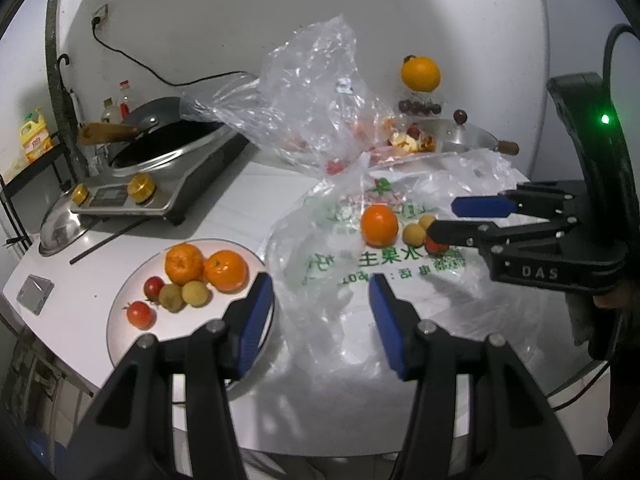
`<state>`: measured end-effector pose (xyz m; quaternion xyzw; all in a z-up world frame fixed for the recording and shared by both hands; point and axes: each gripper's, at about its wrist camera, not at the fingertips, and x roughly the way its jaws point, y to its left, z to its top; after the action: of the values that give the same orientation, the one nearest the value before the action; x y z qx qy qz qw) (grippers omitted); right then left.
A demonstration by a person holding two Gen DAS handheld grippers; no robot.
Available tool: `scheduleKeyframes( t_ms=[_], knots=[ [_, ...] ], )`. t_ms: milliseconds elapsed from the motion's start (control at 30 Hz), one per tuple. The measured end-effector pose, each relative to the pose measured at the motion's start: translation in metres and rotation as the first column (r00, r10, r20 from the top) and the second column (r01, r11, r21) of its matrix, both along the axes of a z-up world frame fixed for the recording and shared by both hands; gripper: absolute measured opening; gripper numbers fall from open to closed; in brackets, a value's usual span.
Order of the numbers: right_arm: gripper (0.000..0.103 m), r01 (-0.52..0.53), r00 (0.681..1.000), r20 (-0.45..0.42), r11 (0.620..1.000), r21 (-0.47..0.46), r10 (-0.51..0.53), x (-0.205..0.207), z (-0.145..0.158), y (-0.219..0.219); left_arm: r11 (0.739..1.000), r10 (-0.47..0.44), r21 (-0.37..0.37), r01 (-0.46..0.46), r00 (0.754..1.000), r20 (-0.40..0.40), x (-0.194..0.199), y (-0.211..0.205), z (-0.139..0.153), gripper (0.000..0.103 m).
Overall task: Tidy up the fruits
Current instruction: 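Move both open grippers back over the plastic fruit bag, then reach the left gripper toward a mandarin while the right gripper approaches a small yellow fruit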
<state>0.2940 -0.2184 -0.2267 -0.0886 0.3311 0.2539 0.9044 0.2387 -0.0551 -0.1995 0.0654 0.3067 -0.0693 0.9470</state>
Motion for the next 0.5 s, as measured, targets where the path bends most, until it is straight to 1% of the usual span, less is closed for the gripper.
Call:
scheduleKeyframes(
  t_ms=[267,500],
  knots=[
    [0.043,0.032,0.999,-0.025,0.999,0.005,-0.032,0.015,-0.01,-0.014,1.0,-0.013,0.006,0.013,1.0,-0.021,0.013,-0.008,-0.007,0.052],
    [0.043,0.038,0.998,-0.045,0.999,0.007,-0.038,0.027,-0.019,-0.02,1.0,-0.027,0.009,0.027,0.999,-0.041,0.028,-0.016,-0.013,0.052]
  ],
)
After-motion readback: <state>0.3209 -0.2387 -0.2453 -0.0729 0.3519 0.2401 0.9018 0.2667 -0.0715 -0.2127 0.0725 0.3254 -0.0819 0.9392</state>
